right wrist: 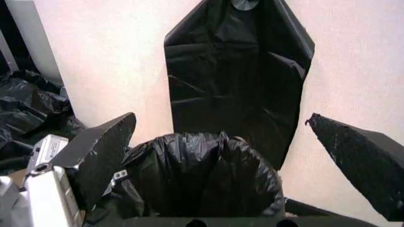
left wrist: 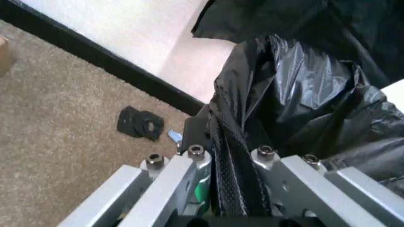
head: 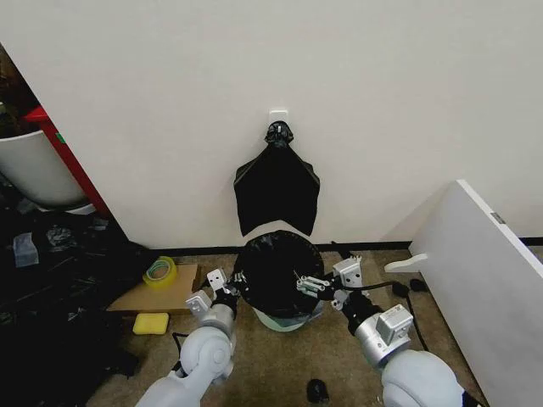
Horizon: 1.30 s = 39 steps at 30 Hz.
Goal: Place the garbage bag over the trash bin.
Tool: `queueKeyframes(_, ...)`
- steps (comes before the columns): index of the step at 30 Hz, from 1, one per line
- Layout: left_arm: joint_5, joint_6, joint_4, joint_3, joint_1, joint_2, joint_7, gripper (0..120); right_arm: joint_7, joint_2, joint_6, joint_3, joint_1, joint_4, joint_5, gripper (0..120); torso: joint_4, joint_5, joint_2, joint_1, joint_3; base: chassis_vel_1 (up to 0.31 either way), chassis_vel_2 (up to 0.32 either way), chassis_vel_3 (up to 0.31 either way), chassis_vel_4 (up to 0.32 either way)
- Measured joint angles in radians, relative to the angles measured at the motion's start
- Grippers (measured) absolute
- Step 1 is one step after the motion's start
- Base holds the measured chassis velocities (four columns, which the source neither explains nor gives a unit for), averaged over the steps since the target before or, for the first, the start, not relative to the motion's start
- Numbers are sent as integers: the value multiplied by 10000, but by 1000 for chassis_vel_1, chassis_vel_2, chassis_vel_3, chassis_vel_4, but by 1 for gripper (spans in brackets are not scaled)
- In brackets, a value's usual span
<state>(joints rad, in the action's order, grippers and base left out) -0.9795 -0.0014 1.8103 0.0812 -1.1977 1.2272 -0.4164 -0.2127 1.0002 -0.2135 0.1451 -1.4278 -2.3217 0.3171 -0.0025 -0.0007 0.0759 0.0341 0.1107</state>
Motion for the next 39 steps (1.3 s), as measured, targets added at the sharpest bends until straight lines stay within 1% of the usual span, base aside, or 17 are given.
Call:
queueKeyframes(7,-2,-110,-174,97,-25,21,251,27,17,197,-31,-33,-20,244,-66,100,2,3,0,0,0,0,0,0,0)
queueKeyframes(10,2,-65,-54,101,-86,-6,293,41,145,347,18,61,-204,315,-82,100,0,1,0,0,0,0,0,0,0)
queueKeyframes(11,2,-65,-54,101,-86,-6,293,41,145,347,18,61,-204,315,-82,100,0,1,0,0,0,0,0,0,0)
queueKeyframes(14,12,-31,59,99,-134,-44,316,54,256,489,81,83,-370,309,-83,100,-1,1,0,0,0,0,0,0,0)
queueKeyframes(15,12,-31,59,99,-134,-44,316,54,256,489,81,83,-370,309,-83,100,-1,1,0,0,0,0,0,0,0)
queueKeyframes(18,31,71,272,110,-208,-142,312,71,289,444,105,100,-320,271,-23,100,0,0,0,0,0,0,0,0,0)
queueKeyframes(20,45,95,335,114,-234,-177,305,74,288,425,108,110,-297,263,3,100,0,0,0,0,0,0,0,0,0)
queueKeyframes(23,286,190,542,138,-392,-391,278,90,287,462,190,120,-267,260,35,100,0,0,0,0,0,0,0,0,0)
queueKeyframes(24,286,190,542,138,-392,-391,278,90,287,462,190,120,-267,260,35,100,0,0,0,0,0,0,0,0,0)
queueKeyframes(26,724,189,652,187,-509,-530,285,98,267,581,291,151,-282,306,-4,100,1,-1,0,0,0,0,0,0,0)
queueKeyframes(28,1414,91,953,261,-711,-685,340,100,262,782,531,330,-373,470,-178,100,2,0,0,0,0,0,0,0,0)
queueKeyframes(29,1414,91,953,261,-711,-685,340,100,262,782,531,330,-373,470,-178,100,2,0,0,0,0,0,0,0,0)
queueKeyframes(32,3273,-406,1307,384,-1121,-830,492,100,272,1349,1174,861,-764,837,-456,100,-1,2,0,0,0,0,0,0,0)
queueKeyframes(33,3273,-406,1307,384,-1121,-830,492,100,272,1349,1174,861,-764,837,-456,100,-1,2,0,0,0,0,0,0,0)
queueKeyframes(35,4730,-928,1559,565,-1655,-892,591,100,309,1857,1904,1449,-1234,1166,-602,100,2,-3,0,0,0,0,0,0,0)
queueKeyframes(37,5419,-1287,1903,1061,-2230,-843,698,100,494,2200,2367,2095,-1659,1448,-582,100,-3,2,0,0,0,0,0,0,0)
queueKeyframes(39,5524,-1361,1973,1185,-2362,-821,730,100,524,2257,2449,2232,-1746,1496,-566,100,-2,4,0,0,-1,0,0,0,0)
